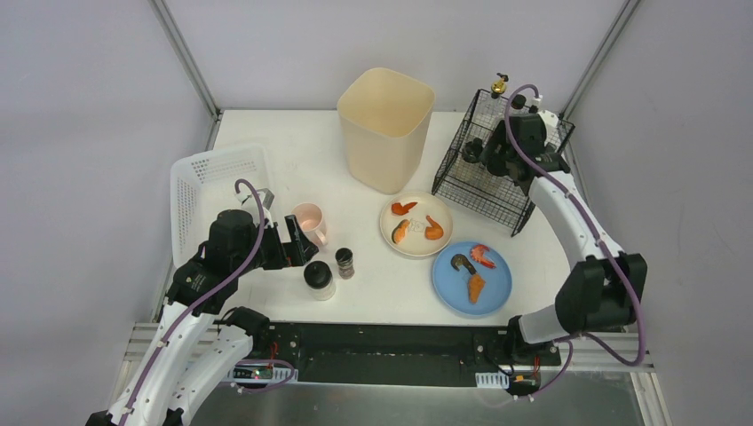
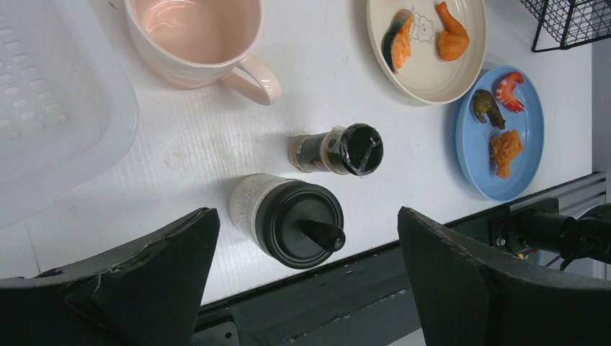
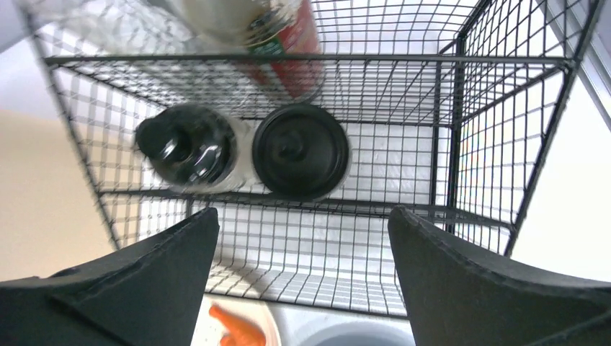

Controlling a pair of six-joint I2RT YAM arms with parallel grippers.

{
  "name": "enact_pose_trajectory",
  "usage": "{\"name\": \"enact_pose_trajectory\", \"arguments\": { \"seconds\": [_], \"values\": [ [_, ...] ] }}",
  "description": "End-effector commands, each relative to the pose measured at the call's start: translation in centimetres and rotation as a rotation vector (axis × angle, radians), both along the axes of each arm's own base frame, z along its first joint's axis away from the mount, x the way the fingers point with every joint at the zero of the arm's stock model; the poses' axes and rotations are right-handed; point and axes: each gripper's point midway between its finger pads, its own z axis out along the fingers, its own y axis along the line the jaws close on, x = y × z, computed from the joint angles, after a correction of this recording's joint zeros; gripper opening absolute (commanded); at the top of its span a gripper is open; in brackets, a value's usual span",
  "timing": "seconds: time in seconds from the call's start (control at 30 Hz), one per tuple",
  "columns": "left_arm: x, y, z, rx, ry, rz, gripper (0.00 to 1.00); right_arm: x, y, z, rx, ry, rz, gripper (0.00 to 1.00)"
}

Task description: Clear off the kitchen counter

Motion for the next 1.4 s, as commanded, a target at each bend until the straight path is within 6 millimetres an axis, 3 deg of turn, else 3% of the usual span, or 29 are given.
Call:
{"name": "enact_pose_trajectory", "arguments": {
  "seconds": [0.0,0.3,0.53,0.83,0.9,1.13,1.37],
  "values": [
    [0.0,-0.1,0.2,-0.014,-0.001,-0.002,1.0,-3.0,2.3,3.7,-0.007,-0.056,0.093,0.91],
    [0.1,0.0,0.2,-0.009,0.001,0.008,1.0,-9.0,11.3,5.6,0.006,-0.082,0.409,0.94],
    [0.4,0.7,0.3,0.008,-0.015,0.048,1.0,-14.6,20.3,3.7,0.067,-0.002,0.748,0.94],
    [0.2,4.1,1.6,0.052,-0.111,0.218,1.0,-22.1,30.2,1.6,0.17,0.044,1.085,0.94],
    [0.1,4.7,1.9,0.055,-0.129,0.249,1.0,-23.3,31.8,1.1,0.174,0.052,1.113,0.99],
    [-0.5,7.2,2.8,0.063,-0.195,0.378,1.0,-28.0,37.0,0.1,0.187,0.075,1.232,0.99],
    [-1.5,9.3,4.0,0.032,-0.285,0.487,1.0,-30.5,40.0,-0.7,0.16,0.098,1.283,0.99]
  ]
}}
